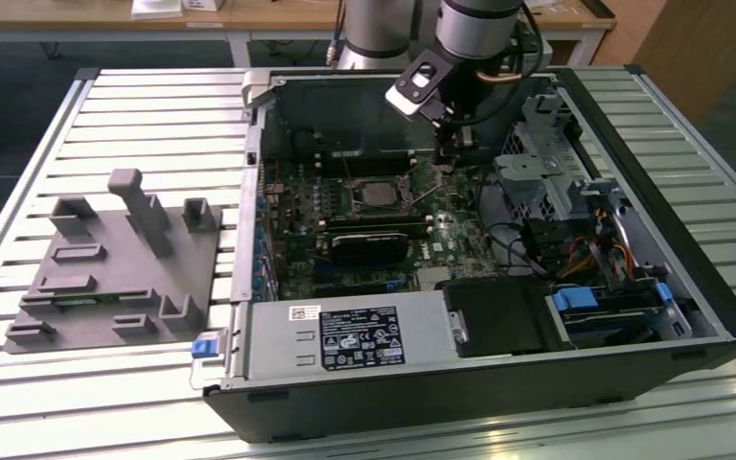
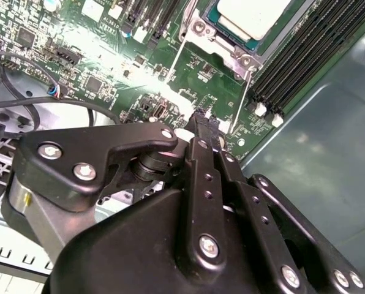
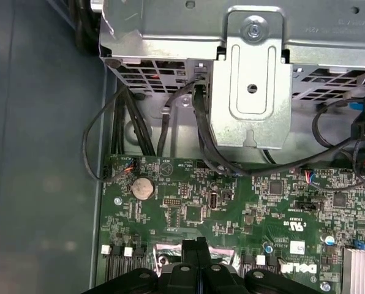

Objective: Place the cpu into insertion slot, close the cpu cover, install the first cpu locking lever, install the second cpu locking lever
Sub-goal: 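Close the cpu cover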

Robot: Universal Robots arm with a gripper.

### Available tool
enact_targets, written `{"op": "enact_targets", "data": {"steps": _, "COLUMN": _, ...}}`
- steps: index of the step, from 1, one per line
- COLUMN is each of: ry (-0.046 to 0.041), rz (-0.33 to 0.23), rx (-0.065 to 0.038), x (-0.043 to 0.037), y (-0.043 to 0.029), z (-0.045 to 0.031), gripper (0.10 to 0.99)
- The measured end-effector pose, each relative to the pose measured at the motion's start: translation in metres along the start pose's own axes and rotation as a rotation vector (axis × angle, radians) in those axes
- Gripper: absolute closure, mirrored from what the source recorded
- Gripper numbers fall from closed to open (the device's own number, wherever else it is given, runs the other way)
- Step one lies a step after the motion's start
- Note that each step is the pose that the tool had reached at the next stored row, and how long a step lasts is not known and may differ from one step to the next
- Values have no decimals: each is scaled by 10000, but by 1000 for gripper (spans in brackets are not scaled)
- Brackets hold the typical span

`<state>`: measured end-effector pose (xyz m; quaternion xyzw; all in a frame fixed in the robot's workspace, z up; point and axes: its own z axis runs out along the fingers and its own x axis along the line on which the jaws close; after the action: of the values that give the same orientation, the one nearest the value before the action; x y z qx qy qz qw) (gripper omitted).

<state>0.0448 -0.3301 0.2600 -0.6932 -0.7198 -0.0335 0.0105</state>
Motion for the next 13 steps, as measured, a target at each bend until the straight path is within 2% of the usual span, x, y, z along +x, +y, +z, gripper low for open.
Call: {"op": "enact_targets", "data": {"steps": 13, "ry": -16, "rz": 36, "rx": 71, "x": 41, "y": 121, "z": 51, "gripper": 980}}
